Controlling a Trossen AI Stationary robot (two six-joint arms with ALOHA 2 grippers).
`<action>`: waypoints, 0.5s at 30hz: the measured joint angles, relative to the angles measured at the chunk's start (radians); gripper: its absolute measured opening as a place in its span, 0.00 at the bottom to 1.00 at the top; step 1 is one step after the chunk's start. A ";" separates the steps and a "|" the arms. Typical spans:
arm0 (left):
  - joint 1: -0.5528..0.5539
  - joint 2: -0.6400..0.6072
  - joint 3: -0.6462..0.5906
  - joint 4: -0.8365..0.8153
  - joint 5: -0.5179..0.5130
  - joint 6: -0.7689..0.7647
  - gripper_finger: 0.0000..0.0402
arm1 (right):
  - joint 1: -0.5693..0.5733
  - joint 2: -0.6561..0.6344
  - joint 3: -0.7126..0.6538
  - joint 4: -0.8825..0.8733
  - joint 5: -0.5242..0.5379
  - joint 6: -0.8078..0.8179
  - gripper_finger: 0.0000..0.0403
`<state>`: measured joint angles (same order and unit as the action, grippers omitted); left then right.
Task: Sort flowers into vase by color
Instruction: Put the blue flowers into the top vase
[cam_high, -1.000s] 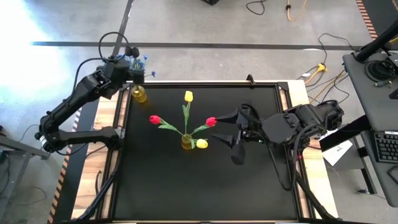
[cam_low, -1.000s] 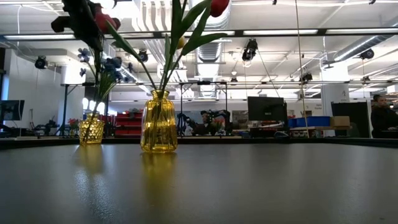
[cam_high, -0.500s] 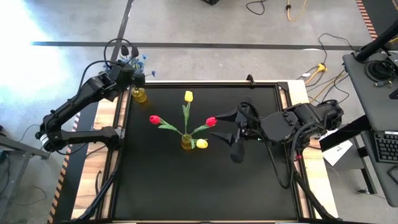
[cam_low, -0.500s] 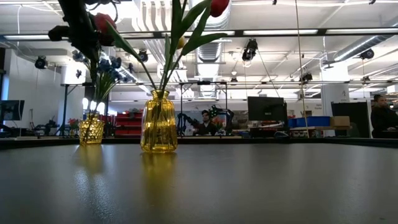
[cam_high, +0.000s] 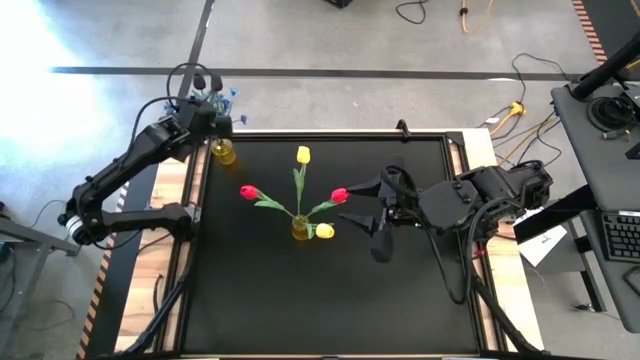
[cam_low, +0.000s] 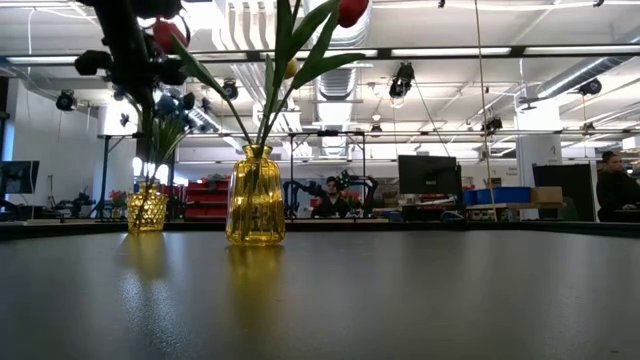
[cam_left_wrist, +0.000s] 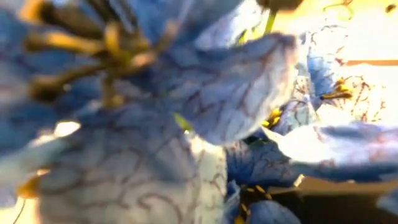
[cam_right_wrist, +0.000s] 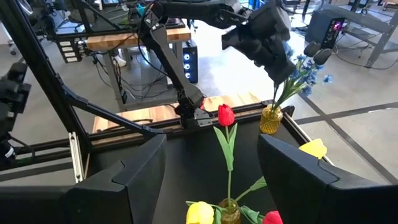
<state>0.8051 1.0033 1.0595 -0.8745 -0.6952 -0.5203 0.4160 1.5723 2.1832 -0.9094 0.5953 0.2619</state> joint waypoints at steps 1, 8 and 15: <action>0.006 0.008 -0.006 0.000 0.001 -0.006 0.00 | 0.000 0.000 0.000 0.000 0.000 0.000 0.60; 0.011 0.064 -0.066 -0.001 0.013 -0.045 0.02 | 0.000 0.000 0.000 -0.015 0.000 0.016 0.60; 0.011 0.085 -0.060 -0.051 0.033 -0.049 0.21 | 0.000 0.000 0.000 -0.035 0.000 0.034 0.64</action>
<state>0.8165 1.0888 0.9998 -0.9254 -0.6625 -0.5690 0.4160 1.5723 2.1830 -0.9440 0.5956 0.2962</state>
